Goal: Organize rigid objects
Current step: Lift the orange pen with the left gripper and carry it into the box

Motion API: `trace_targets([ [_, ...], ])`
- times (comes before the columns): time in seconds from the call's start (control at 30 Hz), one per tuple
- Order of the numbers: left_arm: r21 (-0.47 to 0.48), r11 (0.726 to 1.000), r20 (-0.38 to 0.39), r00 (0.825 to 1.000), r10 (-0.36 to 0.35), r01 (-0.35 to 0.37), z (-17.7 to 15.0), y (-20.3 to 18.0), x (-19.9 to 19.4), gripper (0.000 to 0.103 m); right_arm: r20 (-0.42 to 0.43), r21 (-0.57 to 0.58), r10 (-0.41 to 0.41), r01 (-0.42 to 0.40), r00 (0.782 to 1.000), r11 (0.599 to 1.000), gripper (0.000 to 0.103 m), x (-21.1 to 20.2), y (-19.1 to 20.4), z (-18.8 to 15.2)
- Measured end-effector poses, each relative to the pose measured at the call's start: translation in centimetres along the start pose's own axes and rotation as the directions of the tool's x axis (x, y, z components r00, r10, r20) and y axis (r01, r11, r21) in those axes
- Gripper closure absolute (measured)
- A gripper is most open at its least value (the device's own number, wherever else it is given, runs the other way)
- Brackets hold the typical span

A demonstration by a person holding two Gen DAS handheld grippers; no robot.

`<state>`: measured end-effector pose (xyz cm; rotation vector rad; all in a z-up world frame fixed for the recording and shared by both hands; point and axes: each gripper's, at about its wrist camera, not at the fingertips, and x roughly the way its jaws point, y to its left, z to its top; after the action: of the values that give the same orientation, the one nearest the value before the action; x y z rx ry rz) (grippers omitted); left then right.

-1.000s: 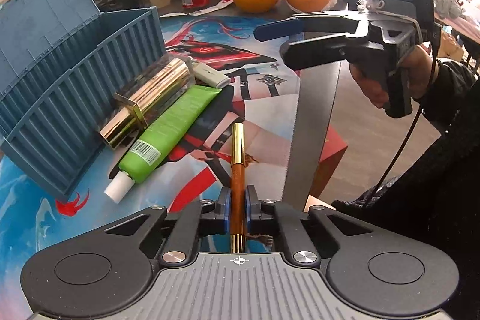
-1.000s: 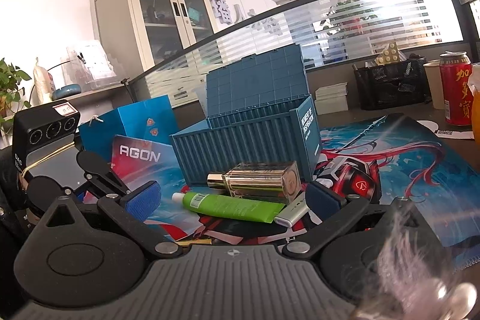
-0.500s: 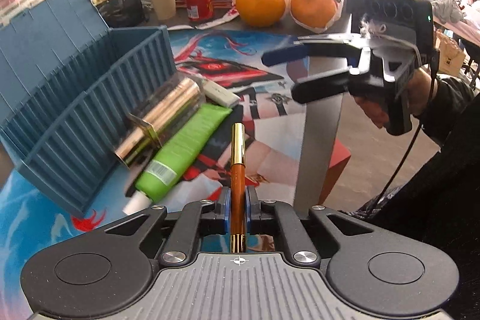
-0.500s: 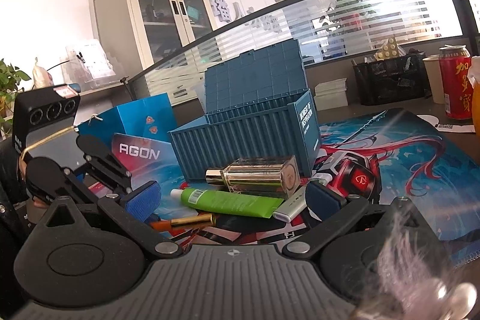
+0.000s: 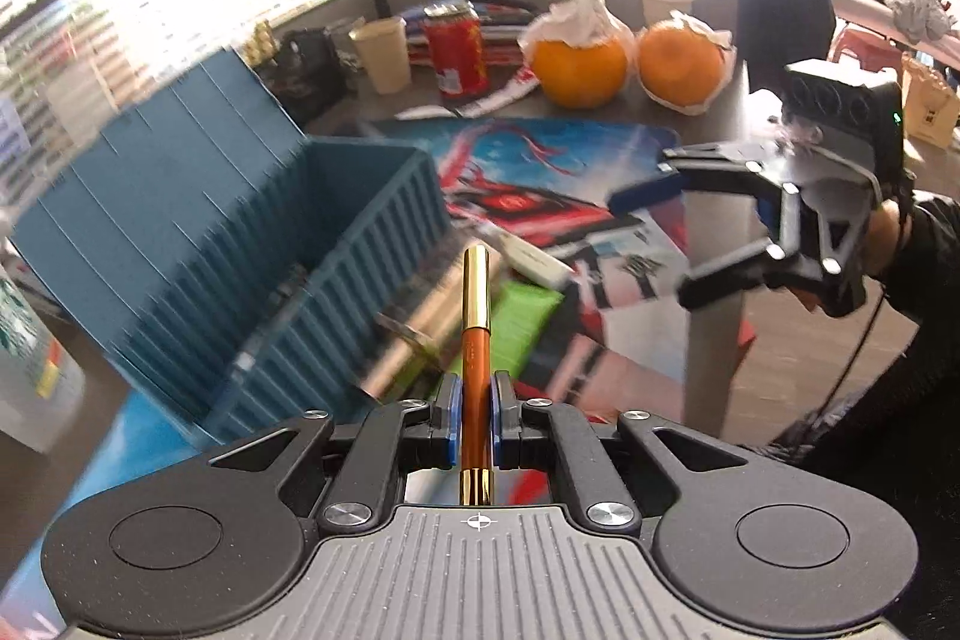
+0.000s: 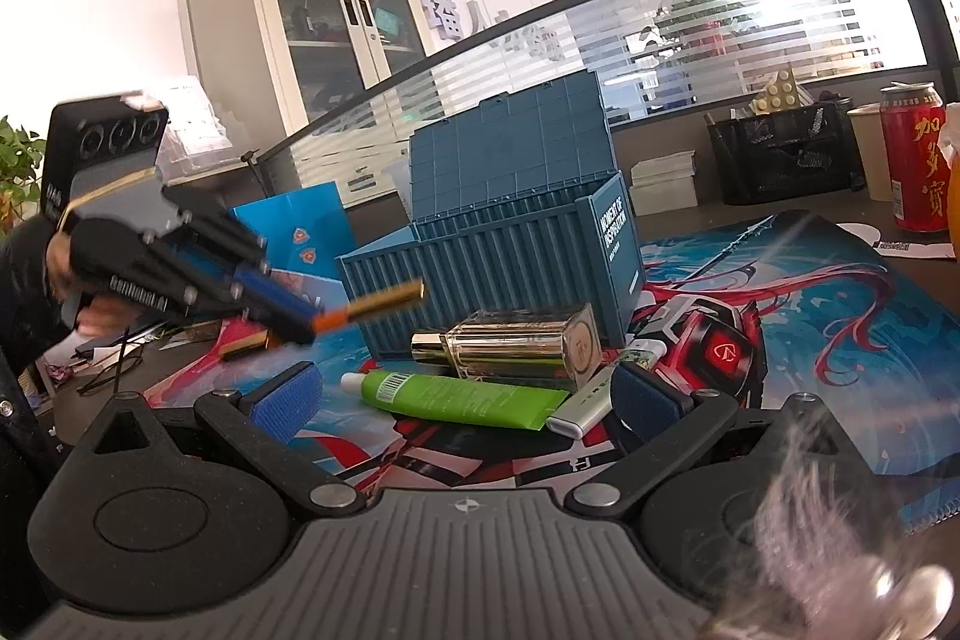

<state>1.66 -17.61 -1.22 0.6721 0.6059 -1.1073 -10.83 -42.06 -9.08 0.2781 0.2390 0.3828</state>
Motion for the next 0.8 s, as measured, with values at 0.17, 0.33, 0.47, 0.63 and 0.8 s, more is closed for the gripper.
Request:
trace_targets([
  [0.17, 0.030, 0.999, 0.026, 0.999, 0.042, -0.043, 1.8, 1.5, -0.8, 0.095, 0.000, 0.005, 0.000, 0.000, 1.000, 1.000, 0.000, 0.1, -0.2, 0.0],
  [0.33, 0.049, 0.996, 0.050, 0.996, 0.075, -0.078, 3.4, 3.0, -1.2, 0.095, -0.002, 0.010, -0.003, 0.003, 1.000, 1.000, 0.000, 0.2, -0.4, -0.1],
  [0.47, 0.071, 0.993, 0.060, 0.994, 0.092, -0.096, 4.6, 4.1, -1.1, 0.095, 0.003, 0.011, -0.005, 0.005, 1.000, 1.000, 0.000, 0.2, -0.6, -0.2],
  [0.63, 0.079, 0.992, 0.049, 0.994, 0.096, -0.099, 5.9, 5.8, -0.1, 0.095, 0.003, 0.002, 0.006, -0.006, 1.000, 1.000, 0.000, 0.5, -0.4, 0.0],
  [0.8, 0.077, 0.994, 0.023, 0.997, 0.079, -0.080, 6.4, 7.7, 2.1, 0.095, 0.026, 0.001, 0.020, -0.020, 0.999, 1.000, 0.000, 0.9, -0.5, 0.4],
])
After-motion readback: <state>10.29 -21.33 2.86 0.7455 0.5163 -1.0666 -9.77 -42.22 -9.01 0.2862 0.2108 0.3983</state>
